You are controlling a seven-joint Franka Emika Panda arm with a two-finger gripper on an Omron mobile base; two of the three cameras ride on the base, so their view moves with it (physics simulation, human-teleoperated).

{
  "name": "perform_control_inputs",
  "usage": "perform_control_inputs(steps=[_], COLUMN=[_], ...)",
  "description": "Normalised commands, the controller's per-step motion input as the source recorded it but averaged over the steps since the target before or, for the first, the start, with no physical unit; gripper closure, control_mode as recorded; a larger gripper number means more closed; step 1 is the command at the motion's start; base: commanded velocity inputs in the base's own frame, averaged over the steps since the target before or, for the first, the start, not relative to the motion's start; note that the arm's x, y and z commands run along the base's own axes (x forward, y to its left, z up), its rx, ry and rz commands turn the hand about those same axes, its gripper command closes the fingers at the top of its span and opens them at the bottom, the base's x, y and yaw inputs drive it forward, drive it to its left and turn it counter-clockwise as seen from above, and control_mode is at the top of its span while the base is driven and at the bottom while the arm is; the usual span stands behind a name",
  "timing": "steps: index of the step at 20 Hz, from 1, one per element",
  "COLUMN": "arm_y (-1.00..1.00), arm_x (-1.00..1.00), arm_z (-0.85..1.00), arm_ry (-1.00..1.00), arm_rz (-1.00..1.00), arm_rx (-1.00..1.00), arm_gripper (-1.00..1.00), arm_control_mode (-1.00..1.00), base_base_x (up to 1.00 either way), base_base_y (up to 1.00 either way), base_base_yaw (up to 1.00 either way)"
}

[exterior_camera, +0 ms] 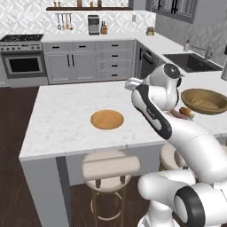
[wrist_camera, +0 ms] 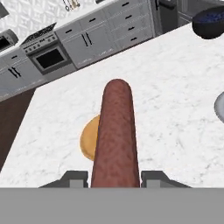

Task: Place one bun and one sausage from the bowl on each plate.

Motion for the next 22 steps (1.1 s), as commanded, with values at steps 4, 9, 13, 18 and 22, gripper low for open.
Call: perform_control_inputs(steps=[4, 9, 13, 18, 22], arm_y=[0.00, 0.00, 0.00, -0.01, -0.05], arm_x=[0.00, 0.00, 0.00, 0.17, 0.49], arm_z=[0.00, 0.00, 0.00, -0.09, -0.56], arm_ry=[0.00, 0.00, 0.00, 0.04, 0.24], arm_rz=[0.00, 0.00, 0.00, -0.01, -0.09], arm_rx=[0.00, 0.00, 0.00, 0.00, 0.00], arm_gripper=[1.00, 1.00, 1.00, 1.00, 1.00], arm_control_mode=[1.00, 1.00, 1.00, -1.00, -1.00], base_base_x=[0.13, 0.62, 0.42, 0.24, 0.00], base_base_y=[0.88, 0.19, -0.04, 0.00, 0.00], base_base_yaw=[0.00, -0.01, -0.02, -0.02, 0.00])
